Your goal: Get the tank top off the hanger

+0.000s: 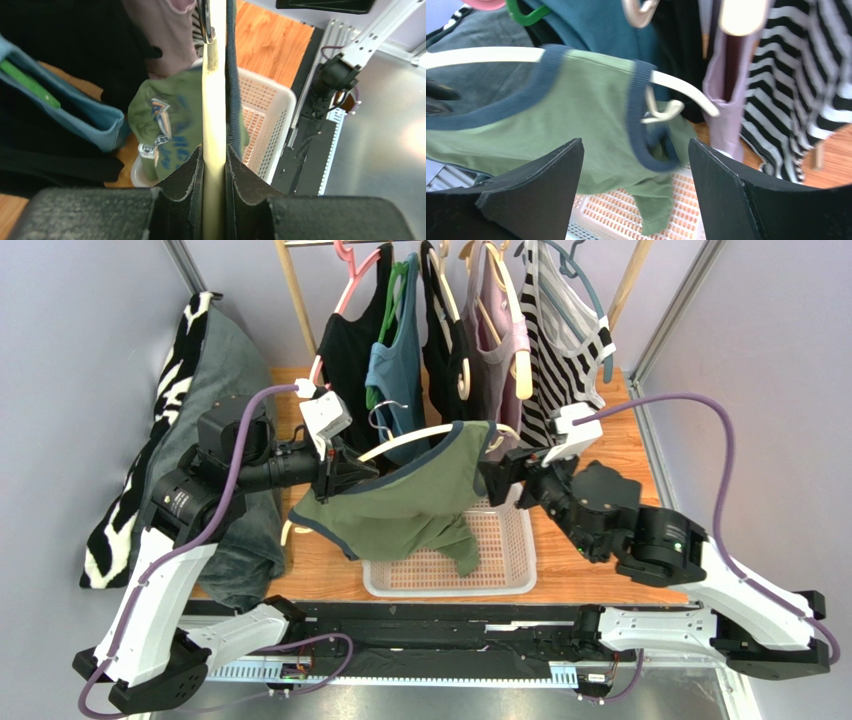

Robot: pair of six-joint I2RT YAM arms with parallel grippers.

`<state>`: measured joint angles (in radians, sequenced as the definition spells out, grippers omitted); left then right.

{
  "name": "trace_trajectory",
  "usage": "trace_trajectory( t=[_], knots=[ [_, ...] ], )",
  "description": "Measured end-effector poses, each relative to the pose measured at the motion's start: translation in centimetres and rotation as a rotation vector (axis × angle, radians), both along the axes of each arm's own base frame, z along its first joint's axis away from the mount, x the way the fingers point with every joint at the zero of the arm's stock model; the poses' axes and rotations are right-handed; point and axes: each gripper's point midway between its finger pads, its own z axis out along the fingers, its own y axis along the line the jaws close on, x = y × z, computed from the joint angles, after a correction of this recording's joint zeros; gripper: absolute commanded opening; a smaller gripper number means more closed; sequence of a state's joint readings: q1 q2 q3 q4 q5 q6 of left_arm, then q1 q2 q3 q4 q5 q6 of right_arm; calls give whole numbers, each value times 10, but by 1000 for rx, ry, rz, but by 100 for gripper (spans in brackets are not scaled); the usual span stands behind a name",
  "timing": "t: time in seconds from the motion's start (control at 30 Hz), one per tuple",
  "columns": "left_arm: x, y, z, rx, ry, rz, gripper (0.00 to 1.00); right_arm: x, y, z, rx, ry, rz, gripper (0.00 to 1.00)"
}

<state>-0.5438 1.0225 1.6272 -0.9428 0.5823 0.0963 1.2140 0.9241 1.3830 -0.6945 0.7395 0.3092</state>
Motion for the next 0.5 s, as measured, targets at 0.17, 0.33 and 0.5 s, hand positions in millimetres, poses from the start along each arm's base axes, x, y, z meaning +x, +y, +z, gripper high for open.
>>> trace_trajectory(
  t=[0.17, 0.33, 0.5],
  knots=[
    [4, 3, -7, 26, 2, 21, 0, 4, 23, -1, 17, 4, 24, 82],
    [1, 4, -5, 22, -12, 17, 0, 5, 31, 7, 88, -6, 32, 82],
    [-3, 5, -2, 16, -21, 10, 0, 9, 43, 6, 129, 1, 38, 80]
  ],
)
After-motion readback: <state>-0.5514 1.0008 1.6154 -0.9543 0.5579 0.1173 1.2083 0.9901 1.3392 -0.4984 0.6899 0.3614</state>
